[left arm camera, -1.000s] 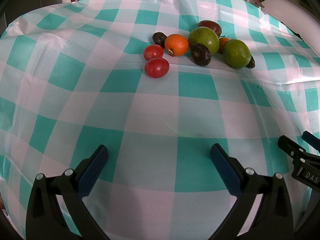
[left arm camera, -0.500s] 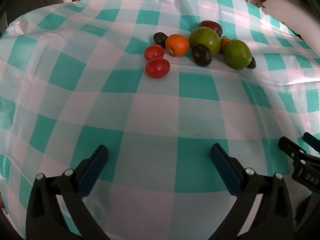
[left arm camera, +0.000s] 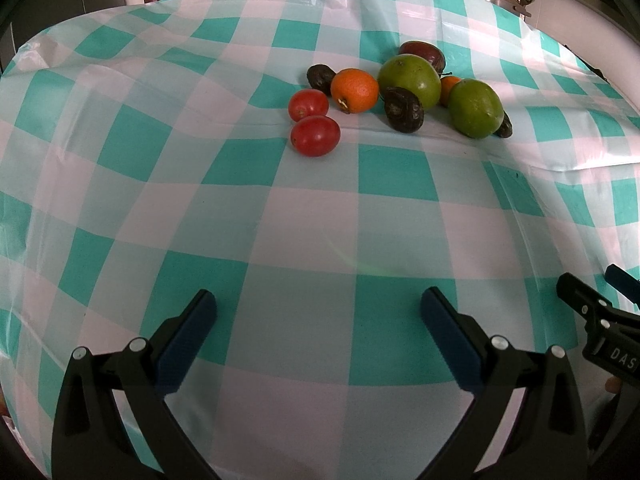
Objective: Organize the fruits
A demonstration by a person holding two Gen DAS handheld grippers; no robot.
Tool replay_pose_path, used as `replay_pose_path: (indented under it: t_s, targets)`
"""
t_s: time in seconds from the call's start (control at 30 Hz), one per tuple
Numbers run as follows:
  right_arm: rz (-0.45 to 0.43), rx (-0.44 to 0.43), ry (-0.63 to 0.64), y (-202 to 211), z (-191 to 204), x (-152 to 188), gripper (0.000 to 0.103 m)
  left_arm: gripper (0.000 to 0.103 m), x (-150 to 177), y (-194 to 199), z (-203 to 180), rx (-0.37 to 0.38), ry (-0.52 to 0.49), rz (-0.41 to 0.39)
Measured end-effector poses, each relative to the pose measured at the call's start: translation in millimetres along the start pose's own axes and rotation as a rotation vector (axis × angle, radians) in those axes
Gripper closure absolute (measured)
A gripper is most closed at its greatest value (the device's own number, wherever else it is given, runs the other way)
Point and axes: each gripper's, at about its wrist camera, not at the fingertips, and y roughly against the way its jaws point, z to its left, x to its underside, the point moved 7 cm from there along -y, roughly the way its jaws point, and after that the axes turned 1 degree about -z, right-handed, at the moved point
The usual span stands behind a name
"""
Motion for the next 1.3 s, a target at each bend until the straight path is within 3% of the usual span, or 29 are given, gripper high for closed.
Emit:
replay_pose_path:
  t_s: [0.4,0.43,0.53,0.6,0.67,0.77,0.8,0.83,0.97,1.03,1.3]
  targets:
    - [0.026,-0.021,0.033,1,3,-1,0.004,0.001,1,1,0,0.012,-0.018,0.010]
    - [0.032,-0.054,0.056,1,7,-5,0.004,0.001,3,0,0,0.022,-0.031,0.018]
    - [-0.063,-0.108,0.068,7,10,-27,0.004,0.001,3,3,4,0.028,-0.018,0.024]
    - [-0.075,-0.123,0.103,4,15,-44,0.005,0.001,-4,5,10,0.047,0.025,0.007]
    - [-0.106,-0.192,0.130,0,20,-67,0.005,0.001,-14,7,17,0.046,0.044,-0.037]
    - [-0.068,-0.164,0.212,-21,22,-89,0.015,0.001,-29,0,25,0.025,0.016,-0.051]
    - [-0.057,-0.138,0.241,-28,21,-94,0.026,0.001,-35,-3,25,0.033,0.008,-0.054]
    - [-0.043,-0.118,0.270,-36,19,-99,0.029,0.001,-39,-8,25,0.041,-0.003,-0.051]
    - [-0.016,-0.126,0.341,-63,16,-113,0.030,0.011,-61,-32,20,0.089,-0.032,-0.013]
    - [-0.010,-0.148,0.373,-73,17,-123,0.038,0.013,-73,-40,15,0.083,-0.050,-0.022]
    - [-0.012,-0.245,0.478,-97,28,-149,0.044,0.029,-99,-66,9,0.092,-0.060,-0.013]
